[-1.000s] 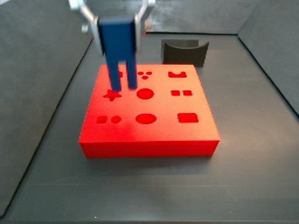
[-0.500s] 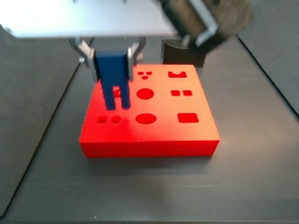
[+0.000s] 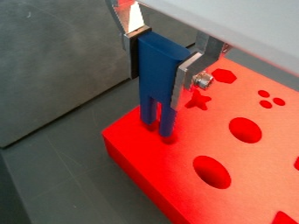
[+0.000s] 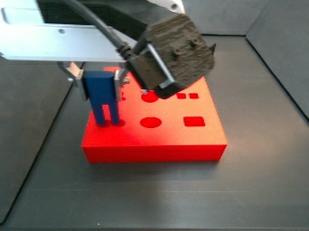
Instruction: Insert the square-circle object.
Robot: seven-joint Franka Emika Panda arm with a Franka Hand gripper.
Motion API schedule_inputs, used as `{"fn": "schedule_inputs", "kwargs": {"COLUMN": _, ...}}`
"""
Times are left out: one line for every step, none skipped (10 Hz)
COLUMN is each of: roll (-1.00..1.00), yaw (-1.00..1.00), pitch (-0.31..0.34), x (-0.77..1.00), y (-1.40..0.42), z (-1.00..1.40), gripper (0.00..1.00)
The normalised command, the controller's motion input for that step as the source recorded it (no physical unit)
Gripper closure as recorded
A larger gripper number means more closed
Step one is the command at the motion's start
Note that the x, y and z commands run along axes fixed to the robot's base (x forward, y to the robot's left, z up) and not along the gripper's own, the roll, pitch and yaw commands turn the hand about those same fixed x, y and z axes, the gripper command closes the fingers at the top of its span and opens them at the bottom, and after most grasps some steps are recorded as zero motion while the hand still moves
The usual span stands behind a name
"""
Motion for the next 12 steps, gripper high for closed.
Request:
{"fn": "schedule_inputs", "kwargs": {"roll": -0.30, "yaw": 0.00, "pitch": -0.220, "x": 0.05, "y": 0.00, "z": -0.17, "gripper": 1.00}}
{"fn": "schedule_inputs", "kwargs": {"roll": -0.26, "yaw": 0.00, "pitch": -0.193, "x": 0.30, "y": 0.03, "z": -0.29, "gripper": 1.00}}
{"fn": "schedule_inputs", "kwargs": {"roll": -0.19, "yaw": 0.00, "pitch": -0.164, "x": 0.17, "y": 0.09, "z": -0.36, "gripper": 1.00}}
{"fn": "schedule_inputs", "kwargs": {"roll": -0.10, "yaw": 0.00, "pitch": -0.136, "x": 0.00, "y": 0.08, "z": -0.39, "gripper": 1.00}}
{"fn": "schedule_inputs", "kwargs": {"roll": 0.00, "yaw": -0.03, "pitch": -0.066, "x": -0.04, "y": 0.10, "z": -0.36, "gripper": 1.00}}
{"fn": "schedule_inputs", "kwargs": {"roll": 0.00, "yaw": -0.02, "pitch": -0.067, "x": -0.05, "y": 0.00, "z": -0.43, "gripper": 1.00}}
{"fn": "schedule_inputs", "kwargs": {"roll": 0.01, "yaw": 0.00, "pitch": -0.083, "x": -0.08, "y": 0.00, "z": -0.65, "gripper": 1.00}}
{"fn": "schedule_inputs", "kwargs": {"roll": 0.08, "yaw": -0.02, "pitch": -0.036, "x": 0.00, "y": -0.01, "z": -0.89, "gripper": 1.00}}
{"fn": "schedule_inputs", "kwargs": {"roll": 0.15, "yaw": -0.05, "pitch": 0.000, "x": 0.02, "y": -0.05, "z": -1.00, "gripper": 1.00}}
{"fn": "schedule_inputs", "kwargs": {"roll": 0.16, "yaw": -0.10, "pitch": 0.043, "x": 0.00, "y": 0.00, "z": -0.91, "gripper": 1.00}}
{"fn": "schedule_inputs", "kwargs": {"roll": 0.16, "yaw": -0.09, "pitch": 0.089, "x": -0.01, "y": 0.00, "z": -0.79, "gripper": 1.00}}
{"fn": "schedule_inputs", "kwargs": {"roll": 0.17, "yaw": -0.12, "pitch": 0.140, "x": -0.05, "y": 0.00, "z": -0.66, "gripper": 1.00}}
